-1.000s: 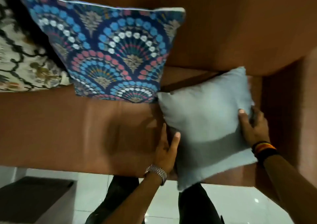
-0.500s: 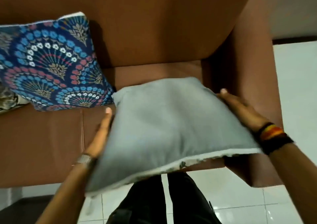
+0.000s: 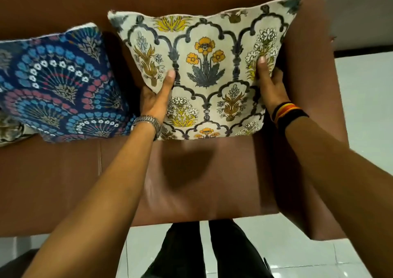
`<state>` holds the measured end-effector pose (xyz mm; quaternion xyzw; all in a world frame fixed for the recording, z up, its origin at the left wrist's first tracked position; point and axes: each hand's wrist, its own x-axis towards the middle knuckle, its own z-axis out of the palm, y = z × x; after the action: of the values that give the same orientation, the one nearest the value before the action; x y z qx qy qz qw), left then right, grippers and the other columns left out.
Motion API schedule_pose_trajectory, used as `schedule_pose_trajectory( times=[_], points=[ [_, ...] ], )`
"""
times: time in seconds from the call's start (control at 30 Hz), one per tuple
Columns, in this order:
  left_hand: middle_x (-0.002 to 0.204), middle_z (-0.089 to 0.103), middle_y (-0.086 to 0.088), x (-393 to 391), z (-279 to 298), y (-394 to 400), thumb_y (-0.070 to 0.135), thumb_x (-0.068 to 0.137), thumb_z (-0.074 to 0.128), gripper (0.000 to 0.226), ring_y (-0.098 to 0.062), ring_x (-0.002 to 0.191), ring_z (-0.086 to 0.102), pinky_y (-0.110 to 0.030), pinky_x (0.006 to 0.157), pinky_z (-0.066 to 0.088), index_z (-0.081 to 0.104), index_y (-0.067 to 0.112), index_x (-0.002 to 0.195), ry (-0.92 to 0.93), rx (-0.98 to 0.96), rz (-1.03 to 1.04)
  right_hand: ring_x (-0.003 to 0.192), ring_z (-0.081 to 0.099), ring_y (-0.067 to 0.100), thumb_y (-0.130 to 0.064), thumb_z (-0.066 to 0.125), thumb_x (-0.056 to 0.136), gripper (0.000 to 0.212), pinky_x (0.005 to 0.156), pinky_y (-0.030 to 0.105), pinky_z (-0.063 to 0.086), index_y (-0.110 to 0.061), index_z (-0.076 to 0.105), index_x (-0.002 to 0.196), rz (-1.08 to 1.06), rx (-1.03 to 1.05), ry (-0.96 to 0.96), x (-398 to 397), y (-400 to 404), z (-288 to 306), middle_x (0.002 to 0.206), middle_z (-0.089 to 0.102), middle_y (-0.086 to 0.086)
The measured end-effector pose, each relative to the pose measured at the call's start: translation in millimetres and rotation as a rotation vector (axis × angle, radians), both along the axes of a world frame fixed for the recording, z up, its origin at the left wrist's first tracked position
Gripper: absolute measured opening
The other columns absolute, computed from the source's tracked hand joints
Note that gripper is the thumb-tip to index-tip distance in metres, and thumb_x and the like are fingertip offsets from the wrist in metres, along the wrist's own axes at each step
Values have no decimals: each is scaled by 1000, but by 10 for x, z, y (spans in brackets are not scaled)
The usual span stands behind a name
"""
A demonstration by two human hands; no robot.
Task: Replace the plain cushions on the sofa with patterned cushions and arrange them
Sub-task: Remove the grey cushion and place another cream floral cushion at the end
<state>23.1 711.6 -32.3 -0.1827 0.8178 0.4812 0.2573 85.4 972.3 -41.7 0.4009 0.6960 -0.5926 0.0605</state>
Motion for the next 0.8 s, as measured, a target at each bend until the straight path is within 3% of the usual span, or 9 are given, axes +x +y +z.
schedule_pose_trajectory(
  times=[0.03, 0.13, 0.23, 0.3, 0.4, 0.53, 0.67, 0.73, 0.8],
  points=[
    [163, 41, 6, -6, 5, -1, 103, 49, 45, 136, -19, 147, 40, -40, 120, 25, 25, 31, 162, 24, 11, 26, 142, 52, 17, -75, 51, 96, 91, 116, 31, 40, -25, 28, 167, -2, -12, 18, -14, -38, 38, 167, 47, 1],
    [160, 45, 12, 42, -16, -30, 98, 57, 53, 121, -11, 143, 45, -37, 122, 29, 33, 37, 159, 73, 199, 86, 144, 55, 11, -69, 61, 95, 84, 124, 35, 42, -29, 35, 165, 20, -26, 140, 9, -177, 315, 162, 53, -7],
    [157, 52, 1, 300, -98, -115, 93, 65, 51, 111, -19, 141, 53, -53, 118, 40, 41, 32, 157, -44, 501, 174, 127, 66, -2, -70, 71, 86, 65, 114, 33, 53, -42, 53, 142, 106, 72, 293, -22, -355, 764, 139, 68, -20],
    [152, 59, -2, 473, -110, -104, 93, 59, 57, 116, -23, 136, 59, -55, 109, 49, 46, 28, 155, -104, 609, 292, 129, 65, 6, -83, 67, 80, 69, 111, 41, 53, -46, 53, 136, 213, 256, 344, -150, -419, 990, 136, 68, -18],
    [162, 46, -4, 463, -140, 87, 102, 42, 56, 138, -30, 142, 51, -65, 110, 43, 31, 37, 161, -178, 607, 361, 140, 53, 23, -88, 55, 83, 92, 117, 53, 41, -32, 43, 155, 353, 472, 246, -415, -359, 1044, 147, 58, 0],
    [170, 30, -6, 407, -258, 319, 109, 23, 47, 152, -41, 151, 33, -76, 110, 33, 24, 45, 160, -282, 509, 321, 153, 42, 34, -78, 60, 88, 102, 126, 58, 33, -26, 24, 168, 449, 391, 72, -556, -108, 787, 165, 42, 13],
    [165, 32, -12, 558, -431, 258, 107, 40, 41, 135, -42, 151, 29, -71, 104, 42, 27, 43, 158, -299, 480, 373, 159, 36, 34, -82, 57, 87, 106, 129, 65, 24, -26, 22, 169, 435, 411, 138, -489, -96, 606, 171, 36, 12],
    [163, 36, -13, 684, -486, 123, 106, 50, 42, 130, -38, 148, 37, -68, 102, 48, 31, 34, 157, -329, 498, 394, 162, 31, 27, -80, 55, 90, 101, 131, 67, 12, -24, 24, 169, 350, 471, 190, -360, -137, 554, 174, 33, 6],
    [165, 36, -12, 845, -535, -115, 103, 60, 35, 127, -34, 148, 39, -64, 103, 48, 29, 25, 160, -372, 463, 446, 163, 30, 24, -72, 56, 95, 93, 131, 67, 10, -20, 30, 167, 240, 556, 249, -150, -254, 531, 174, 34, 6]
  ],
)
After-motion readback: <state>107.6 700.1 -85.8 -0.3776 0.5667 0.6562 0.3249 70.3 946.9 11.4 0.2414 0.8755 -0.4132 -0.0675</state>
